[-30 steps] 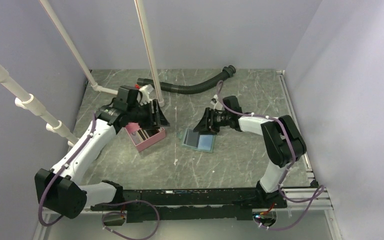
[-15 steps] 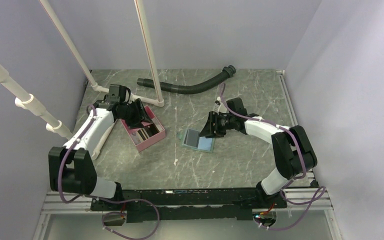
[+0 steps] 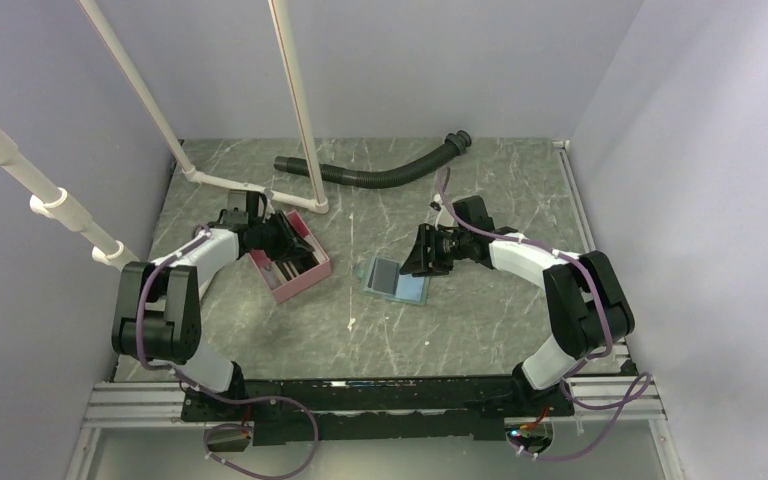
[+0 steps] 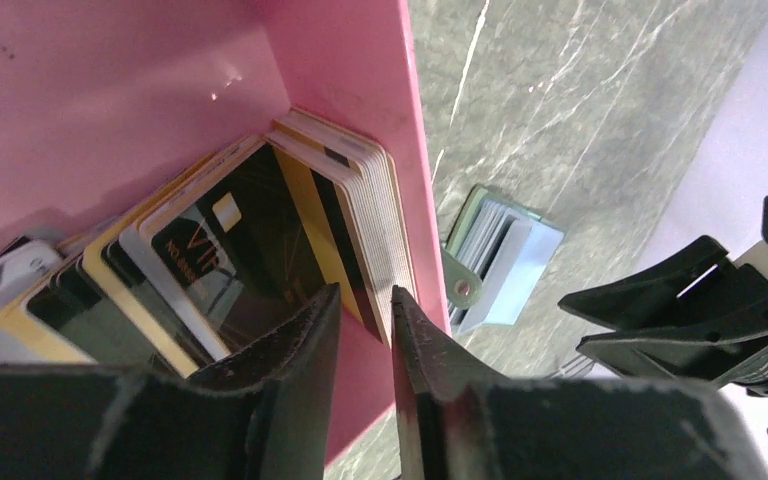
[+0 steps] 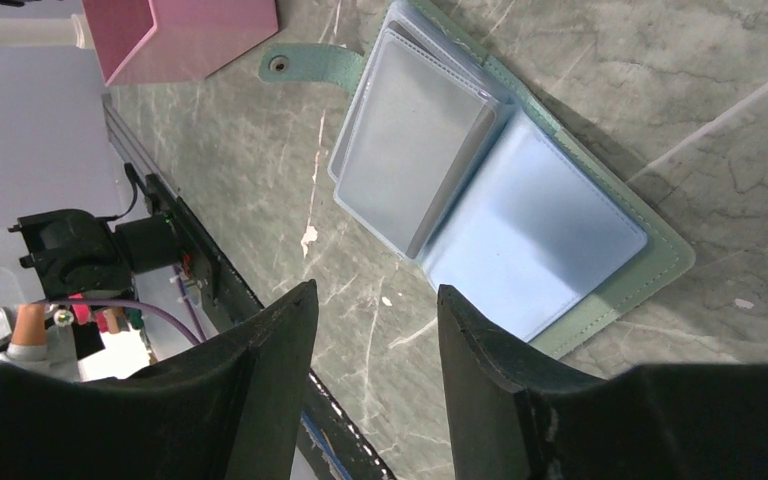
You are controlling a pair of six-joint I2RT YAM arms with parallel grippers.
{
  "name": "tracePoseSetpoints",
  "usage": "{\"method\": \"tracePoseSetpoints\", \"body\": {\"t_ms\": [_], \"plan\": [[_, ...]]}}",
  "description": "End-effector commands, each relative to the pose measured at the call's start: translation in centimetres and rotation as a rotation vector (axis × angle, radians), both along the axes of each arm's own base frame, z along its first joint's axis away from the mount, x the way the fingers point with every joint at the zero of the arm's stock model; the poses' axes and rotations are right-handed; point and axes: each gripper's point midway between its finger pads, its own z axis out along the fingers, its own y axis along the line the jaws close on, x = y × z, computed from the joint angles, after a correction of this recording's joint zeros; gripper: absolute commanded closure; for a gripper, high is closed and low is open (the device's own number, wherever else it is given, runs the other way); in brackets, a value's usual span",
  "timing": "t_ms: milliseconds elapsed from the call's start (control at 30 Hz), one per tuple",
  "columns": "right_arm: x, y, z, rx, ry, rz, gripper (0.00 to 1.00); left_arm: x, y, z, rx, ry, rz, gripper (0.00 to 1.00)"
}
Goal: Put the credit cards into the card holder
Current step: Pick up the credit card from the storage box.
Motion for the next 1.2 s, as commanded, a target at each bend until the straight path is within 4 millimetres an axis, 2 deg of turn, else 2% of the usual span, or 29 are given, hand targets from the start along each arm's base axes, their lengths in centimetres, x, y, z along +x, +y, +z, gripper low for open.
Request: {"method": "tracePoseSetpoints", "body": {"t_ms": [0, 133, 233, 467, 767, 900, 1167], "plan": [[0.5, -0.1, 0.4, -0.006, -0.04, 0.004, 0.5, 1.9, -1.2, 0.9, -0.112, -0.092, 0.003, 0.7], [0.5, 0.0, 0.4, -0.004, -0.036, 0.005, 0.51, 1.6, -1.3, 0.0, -0.139, -0.083, 0.01, 0.67], [0.5, 0.0, 0.4, -0.003, -0.035, 0.003, 0.51, 1.9, -1.4, 0.2, -0.155, -0.117, 0.011, 0.62], [0.5, 0.0, 0.6, 0.0, -0.034, 0.0, 0.51, 2.1, -1.9, -0.3, -0.219, -0.117, 0.011, 0.67], [0.4, 0.0, 0.6, 0.001, -0.033, -0.002, 0.52, 2.4, -1.9, 1.5, -0.227, -0.158, 0.012, 0.72], [0.4, 0.1, 0.6, 0.007, -0.031, -0.002, 0.52, 2.5, -2.0, 1.5, -0.235, -0.153, 0.009, 0.75], [0.4, 0.1, 0.6, 0.006, -0.031, -0.002, 0.52, 2.2, -1.6, 2.9, -0.204, -0.163, 0.017, 0.75]]}}
